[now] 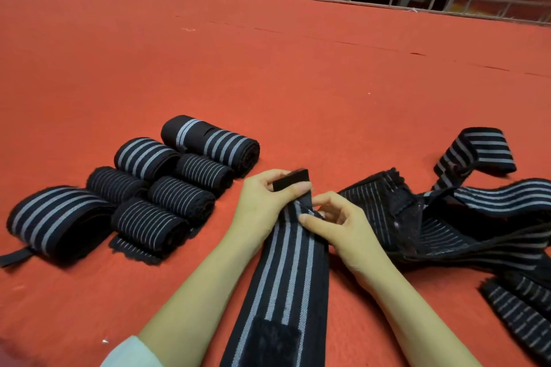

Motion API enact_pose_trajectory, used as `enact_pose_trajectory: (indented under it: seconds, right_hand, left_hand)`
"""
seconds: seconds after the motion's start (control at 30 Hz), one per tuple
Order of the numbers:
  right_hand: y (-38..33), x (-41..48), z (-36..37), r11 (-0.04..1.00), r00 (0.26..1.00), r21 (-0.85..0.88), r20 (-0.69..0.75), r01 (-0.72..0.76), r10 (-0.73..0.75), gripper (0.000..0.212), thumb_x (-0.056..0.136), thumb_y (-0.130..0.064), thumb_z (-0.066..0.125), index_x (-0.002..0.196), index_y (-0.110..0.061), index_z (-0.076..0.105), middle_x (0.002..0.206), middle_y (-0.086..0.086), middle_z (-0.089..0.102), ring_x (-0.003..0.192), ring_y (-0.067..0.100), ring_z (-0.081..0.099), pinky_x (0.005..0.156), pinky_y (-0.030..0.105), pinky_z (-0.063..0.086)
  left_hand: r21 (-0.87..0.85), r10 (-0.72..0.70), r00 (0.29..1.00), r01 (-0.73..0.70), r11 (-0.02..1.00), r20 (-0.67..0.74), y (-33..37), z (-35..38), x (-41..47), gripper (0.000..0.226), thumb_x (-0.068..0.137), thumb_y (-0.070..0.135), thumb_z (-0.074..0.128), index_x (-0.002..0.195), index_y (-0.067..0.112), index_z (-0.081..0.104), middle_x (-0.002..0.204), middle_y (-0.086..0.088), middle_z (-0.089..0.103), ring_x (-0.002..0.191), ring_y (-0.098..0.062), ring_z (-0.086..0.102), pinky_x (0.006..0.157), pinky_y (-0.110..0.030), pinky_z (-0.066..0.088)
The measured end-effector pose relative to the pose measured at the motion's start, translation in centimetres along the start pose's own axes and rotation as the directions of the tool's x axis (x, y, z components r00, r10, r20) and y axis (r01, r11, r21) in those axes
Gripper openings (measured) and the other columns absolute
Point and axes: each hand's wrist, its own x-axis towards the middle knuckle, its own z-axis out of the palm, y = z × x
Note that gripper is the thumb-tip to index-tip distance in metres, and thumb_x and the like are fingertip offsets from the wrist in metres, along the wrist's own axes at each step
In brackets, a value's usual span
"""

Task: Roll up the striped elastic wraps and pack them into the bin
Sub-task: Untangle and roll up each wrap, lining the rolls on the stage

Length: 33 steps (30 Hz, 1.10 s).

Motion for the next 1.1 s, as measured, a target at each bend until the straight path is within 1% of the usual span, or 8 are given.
enact_pose_trajectory:
  seconds: [0.13, 0.4, 0.6, 0.67, 0.8, 0.9, 1.03, 1.1]
  right_hand:
    - [0.0, -0.1, 0.3, 0.999, 0.999, -0.024, -0.033, 0.029, -0.03, 0.022, 0.08, -0.031, 0.068, 0.091, -0.012, 0.071, 0.087, 0.011, 0.069, 0.077, 0.012, 0.063, 0.068, 0.028, 0.048]
    - [0.2, 0.1, 0.1, 0.997, 0.991, -0.053, -0.119, 0.047, -0.053, 0.016, 0.089, -0.015, 0.064, 0.076, -0.01, 0.071, 0.077, 0.003, 0.069, 0.075, 0.013, 0.062, 0.073, 0.035, 0.049]
    - [0.3, -0.1, 1.0, 0.997, 1.0, 0.075, 0.019, -0.004, 0.003, 0.019, 0.085, -0.006, 0.067, 0.104, -0.007, 0.066, 0.092, 0.006, 0.075, 0.081, 0.015, 0.07, 0.069, 0.021, 0.053]
    - [0.4, -0.1, 1.0, 0.998, 1.0, 0.055, 0.01, 0.008, -0.009, 0.02, 0.084, -0.003, 0.068, 0.104, -0.006, 0.067, 0.094, 0.009, 0.075, 0.084, 0.018, 0.071, 0.073, 0.024, 0.054]
    - [0.3, 0.0, 0.4, 0.999, 0.999, 0.052, -0.032, 0.014, -0.013, 0.021, 0.081, -0.002, 0.07, 0.101, -0.01, 0.073, 0.093, 0.007, 0.075, 0.083, 0.015, 0.07, 0.074, 0.022, 0.053]
    - [0.1, 0.0, 0.3, 0.996, 0.999, 0.087, -0.032, 0.016, -0.013, 0.021, 0.081, -0.003, 0.07, 0.1, -0.01, 0.074, 0.092, 0.007, 0.075, 0.081, 0.012, 0.07, 0.07, 0.019, 0.051]
    - [-0.1, 0.0, -0.2, 0.997, 1.0, 0.079, -0.013, 0.023, -0.022, 0.021, 0.082, -0.001, 0.068, 0.1, -0.009, 0.074, 0.095, 0.005, 0.075, 0.088, 0.011, 0.07, 0.075, 0.017, 0.051]
    - [0.0, 0.0, -0.3, 0.996, 0.999, 0.085, 0.03, 0.009, -0.011, 0.023, 0.081, 0.0, 0.068, 0.103, -0.007, 0.072, 0.099, 0.007, 0.075, 0.093, 0.015, 0.07, 0.079, 0.02, 0.052]
  left_hand:
    - [0.039, 0.049, 0.999, -0.048, 0.998, -0.02, 0.3, -0.1, 0.0, 0.015, 0.075, 0.008, 0.078, 0.082, -0.001, 0.068, 0.072, -0.007, 0.073, 0.065, -0.014, 0.066, 0.066, -0.03, 0.053]
    - [-0.045, 0.018, 0.999, -0.02, 0.999, -0.051, 0.6, -0.4, 0.2, 0.008, 0.077, 0.008, 0.076, 0.082, 0.01, 0.07, 0.066, -0.003, 0.069, 0.062, -0.013, 0.064, 0.063, -0.026, 0.05]
    - [0.007, 0.094, 0.986, -0.094, 0.996, -0.14, 0.2, -0.4, 0.4, 0.01, 0.077, 0.006, 0.075, 0.075, 0.012, 0.068, 0.065, -0.001, 0.07, 0.063, -0.01, 0.063, 0.064, -0.025, 0.051]
    - [-0.002, 0.095, 0.991, -0.095, 0.995, -0.091, 0.5, -0.3, 0.2, 0.007, 0.082, 0.018, 0.071, 0.079, 0.012, 0.069, 0.065, 0.001, 0.068, 0.062, -0.007, 0.062, 0.061, -0.022, 0.049]
    - [-0.043, 0.016, 0.998, -0.014, 0.999, 0.058, 1.2, -0.7, 0.3, 0.05, 0.085, 0.053, 0.046, 0.108, 0.015, 0.069, 0.078, -0.01, 0.072, 0.072, -0.014, 0.067, 0.06, -0.017, 0.049]
    - [-0.011, 0.003, 0.991, -0.001, 1.0, 0.136, 1.0, -1.0, 0.3, 0.031, 0.089, 0.026, 0.061, 0.118, 0.017, 0.064, 0.092, -0.014, 0.072, 0.08, -0.013, 0.067, 0.062, -0.013, 0.047]
    - [0.212, -0.064, 0.966, 0.01, 0.977, 0.249, -0.1, -1.2, 0.5, 0.032, 0.081, 0.024, 0.072, 0.113, 0.021, 0.068, 0.107, -0.002, 0.072, 0.101, -0.015, 0.067, 0.095, -0.03, 0.049]
    - [0.204, -0.098, 0.956, 0.041, 0.978, 0.278, -0.1, -1.5, 0.5, 0.023, 0.083, 0.018, 0.07, 0.106, 0.013, 0.072, 0.101, -0.004, 0.074, 0.094, -0.014, 0.069, 0.088, -0.026, 0.053]
